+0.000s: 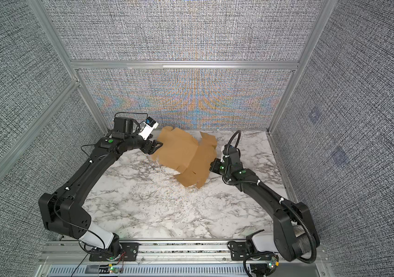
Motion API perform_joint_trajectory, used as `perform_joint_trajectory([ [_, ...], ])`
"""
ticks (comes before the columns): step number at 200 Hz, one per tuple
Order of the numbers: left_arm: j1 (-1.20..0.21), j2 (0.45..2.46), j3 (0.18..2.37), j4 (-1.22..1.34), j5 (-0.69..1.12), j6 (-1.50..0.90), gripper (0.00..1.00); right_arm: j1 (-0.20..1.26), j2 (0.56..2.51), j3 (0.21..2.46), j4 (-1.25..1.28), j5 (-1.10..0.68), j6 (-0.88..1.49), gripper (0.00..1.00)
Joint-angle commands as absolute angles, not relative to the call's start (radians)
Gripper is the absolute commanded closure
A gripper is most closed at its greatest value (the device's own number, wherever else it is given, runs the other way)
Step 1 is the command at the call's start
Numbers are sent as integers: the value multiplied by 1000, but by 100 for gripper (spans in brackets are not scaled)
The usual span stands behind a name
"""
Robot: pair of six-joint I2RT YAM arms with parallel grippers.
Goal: Assemble paper box
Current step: First fold the bottom flaps of a flat cardboard box at the center of the table.
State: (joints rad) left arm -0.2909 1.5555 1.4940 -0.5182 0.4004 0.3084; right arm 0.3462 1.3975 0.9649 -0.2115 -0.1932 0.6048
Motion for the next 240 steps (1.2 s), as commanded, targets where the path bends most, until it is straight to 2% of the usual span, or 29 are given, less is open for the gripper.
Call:
perform_joint_trajectory([
  [1,-282,1540,1496,-506,438,289,21,291,1512,1195,-761,-295,286,100],
  [30,-274,1526,1446,-472,491,262,20,279,1705,1519,-1112,-200,48,100],
  [68,-273,1528,1416,-435,551,232,20,281,1853,1815,-1338,-51,-104,100],
  [96,-273,1528,1384,-403,589,226,20,279,1933,1986,-1449,78,-131,100],
  [190,-274,1544,1175,-183,597,168,21,459,2066,2046,-1406,200,1,100],
  [240,-281,1531,1015,-122,590,111,27,453,2094,2180,-1491,333,-10,100],
])
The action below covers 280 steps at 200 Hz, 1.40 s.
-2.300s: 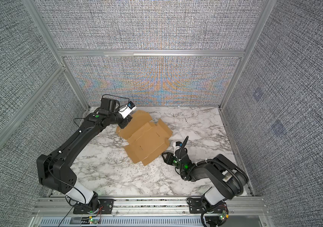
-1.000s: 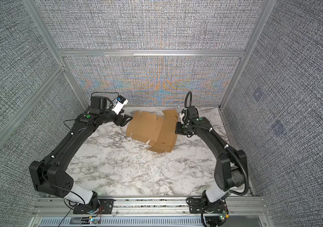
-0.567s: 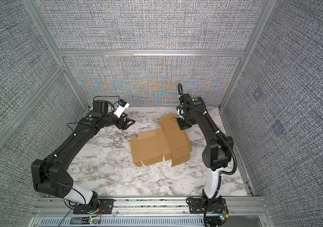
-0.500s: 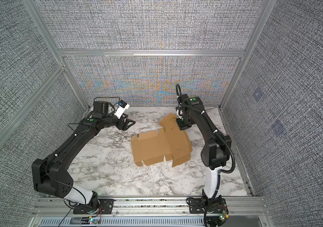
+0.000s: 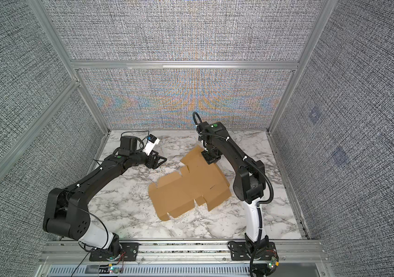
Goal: Assemble paper box
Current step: First fold the bottom flaps of a flat cardboard box at the center of the table.
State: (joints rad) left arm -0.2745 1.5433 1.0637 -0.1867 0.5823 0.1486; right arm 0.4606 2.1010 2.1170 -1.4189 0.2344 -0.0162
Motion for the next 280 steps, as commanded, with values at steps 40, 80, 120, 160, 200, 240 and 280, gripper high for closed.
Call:
perform_joint_trajectory([
  [40,-289,1557,969,-89,517,98,34,457,2115,2259,-1527,369,-44,100],
  [80,-321,1603,922,-53,527,20,66,470,2126,2261,-1524,367,-38,100],
  [120,-355,1640,863,-51,553,-30,95,475,2130,2276,-1522,362,-38,100],
  [160,-368,1687,846,-44,535,-51,96,484,2133,2281,-1522,351,-32,100],
  [200,-376,1747,833,-33,541,-92,96,512,2124,2269,-1515,299,-22,100],
  [240,-385,1772,823,-17,528,-106,96,526,2089,2241,-1474,194,-12,100],
  [280,-385,1764,816,-8,526,-110,96,528,2053,2112,-1395,167,7,100],
])
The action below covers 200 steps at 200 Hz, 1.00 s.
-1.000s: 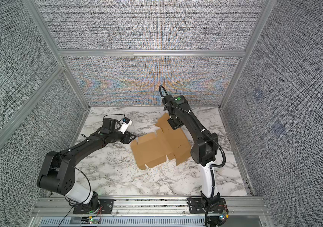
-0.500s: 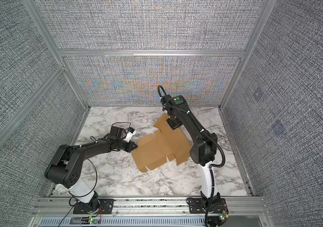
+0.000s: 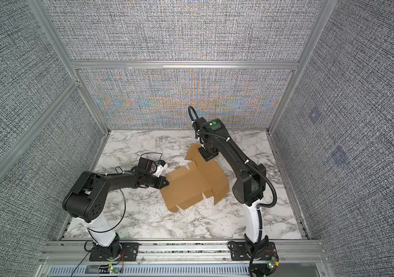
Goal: Assemble paper box
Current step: First fold the bottom flaps of a flat cardboard box at the center of the table.
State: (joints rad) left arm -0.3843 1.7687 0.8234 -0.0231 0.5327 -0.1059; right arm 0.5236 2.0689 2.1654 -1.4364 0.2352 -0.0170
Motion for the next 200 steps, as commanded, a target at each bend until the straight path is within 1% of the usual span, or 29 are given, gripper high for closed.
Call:
perform_joint_trajectory([
  [1,-386,1764,815,-8,526,-110,96,528,2052,2110,-1393,166,7,100],
  [20,-386,1761,810,0,522,-113,96,529,2033,2063,-1357,135,18,98],
  [36,-387,1767,807,4,525,-122,96,534,2009,2014,-1320,126,27,94],
  [54,-389,1774,811,7,526,-127,96,534,1980,1964,-1288,115,31,93],
  [69,-390,1777,813,6,529,-129,96,535,1962,1931,-1271,115,32,94],
  [93,-394,1770,810,15,538,-136,96,536,1943,1913,-1269,128,19,100],
  [107,-398,1770,806,17,536,-136,96,531,1926,1921,-1275,121,9,100],
  [157,-404,1789,817,15,530,-142,96,509,1890,1938,-1285,-84,0,100],
  [200,-404,1789,812,21,530,-146,96,497,1835,1848,-1206,-182,27,100],
])
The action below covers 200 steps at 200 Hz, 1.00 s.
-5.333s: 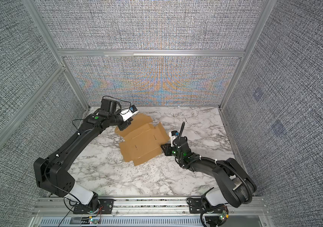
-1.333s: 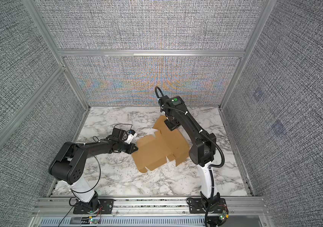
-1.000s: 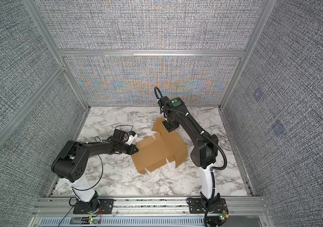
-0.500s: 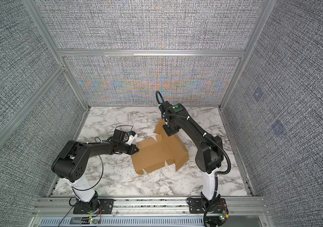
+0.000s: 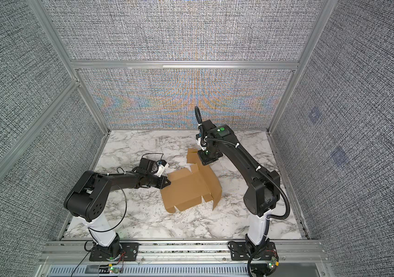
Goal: Assemble paper box
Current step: First fold the bottom flaps of a flat cardboard box at the center of the table.
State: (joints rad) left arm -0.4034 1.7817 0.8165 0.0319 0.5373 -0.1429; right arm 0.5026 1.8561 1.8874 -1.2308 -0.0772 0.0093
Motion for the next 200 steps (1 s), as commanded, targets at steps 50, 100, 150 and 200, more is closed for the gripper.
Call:
perform_joint_trajectory([
  [50,-407,1791,821,13,532,-148,96,499,1845,1810,-1198,-118,34,100],
  [100,-407,1791,826,14,535,-149,96,531,1872,1827,-1218,-57,22,100],
  [150,-408,1779,834,11,536,-152,93,552,1876,1837,-1222,-38,25,100],
  [200,-408,1749,846,5,549,-147,84,579,1891,1852,-1230,4,46,100],
])
